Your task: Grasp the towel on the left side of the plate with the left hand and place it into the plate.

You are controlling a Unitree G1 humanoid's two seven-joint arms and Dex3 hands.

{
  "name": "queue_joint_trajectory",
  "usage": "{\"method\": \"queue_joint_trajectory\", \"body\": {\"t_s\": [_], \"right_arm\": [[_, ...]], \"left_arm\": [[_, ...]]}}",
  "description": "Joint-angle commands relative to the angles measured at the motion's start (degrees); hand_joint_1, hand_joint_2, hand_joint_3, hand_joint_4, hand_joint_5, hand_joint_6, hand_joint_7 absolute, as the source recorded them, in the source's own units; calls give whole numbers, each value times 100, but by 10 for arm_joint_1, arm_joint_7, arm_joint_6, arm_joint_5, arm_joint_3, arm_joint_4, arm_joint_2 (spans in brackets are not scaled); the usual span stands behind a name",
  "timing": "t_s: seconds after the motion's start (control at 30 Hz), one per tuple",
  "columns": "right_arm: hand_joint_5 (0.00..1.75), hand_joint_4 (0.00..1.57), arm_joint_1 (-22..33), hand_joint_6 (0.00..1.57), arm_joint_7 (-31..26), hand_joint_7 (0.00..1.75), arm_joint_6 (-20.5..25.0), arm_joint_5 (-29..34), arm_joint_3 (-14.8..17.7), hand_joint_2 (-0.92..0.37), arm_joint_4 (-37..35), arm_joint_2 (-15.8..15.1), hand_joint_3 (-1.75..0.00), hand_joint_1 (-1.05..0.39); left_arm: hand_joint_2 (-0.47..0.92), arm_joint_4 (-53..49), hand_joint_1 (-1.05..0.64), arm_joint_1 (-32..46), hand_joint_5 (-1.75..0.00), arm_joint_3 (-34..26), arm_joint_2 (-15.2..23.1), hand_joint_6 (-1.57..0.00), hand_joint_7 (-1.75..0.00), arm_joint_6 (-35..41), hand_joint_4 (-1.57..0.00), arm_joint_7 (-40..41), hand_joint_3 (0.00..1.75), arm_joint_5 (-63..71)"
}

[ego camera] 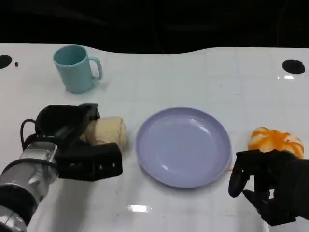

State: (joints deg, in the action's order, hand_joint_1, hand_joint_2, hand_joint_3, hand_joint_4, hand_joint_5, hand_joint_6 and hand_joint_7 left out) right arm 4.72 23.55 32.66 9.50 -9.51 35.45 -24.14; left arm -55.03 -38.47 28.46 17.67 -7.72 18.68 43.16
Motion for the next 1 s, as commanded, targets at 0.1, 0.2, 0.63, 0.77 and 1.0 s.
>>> {"method": "queue_joint_trajectory", "body": {"t_s": [0.1, 0.2, 0.63, 0.77, 1.0], "right_arm": [[174, 72, 0, 71, 0, 140, -2, -1, 6, -57, 0, -7, -106, 0], [175, 72, -1, 71, 0, 140, 1, -1, 6, -57, 1, -6, -106, 0], [174, 71, -2, 70, 1, 140, -1, -3, 6, -58, 0, -6, -104, 0], [174, 72, -1, 70, -1, 140, 2, -2, 3, -58, 4, -4, -105, 0], [174, 71, -1, 70, -1, 140, 13, 0, 0, -59, 12, -4, -104, 0]], "left_arm": [[72, 102, -21, 20, -175, -34, 2, -62, -175, 42, -89, -60, 65, -41], [65, 148, -21, 32, -175, -37, 5, -62, -175, 57, -89, -82, 76, -41], [62, 302, -23, 40, -175, -36, -39, -69, -152, 84, -89, -141, 73, -46], [58, 306, -23, 29, -175, -20, -66, -61, -174, 95, -90, -152, 86, -35], [52, 301, -21, 19, -175, 2, -106, -63, -175, 114, -91, -166, 91, -21]]}}
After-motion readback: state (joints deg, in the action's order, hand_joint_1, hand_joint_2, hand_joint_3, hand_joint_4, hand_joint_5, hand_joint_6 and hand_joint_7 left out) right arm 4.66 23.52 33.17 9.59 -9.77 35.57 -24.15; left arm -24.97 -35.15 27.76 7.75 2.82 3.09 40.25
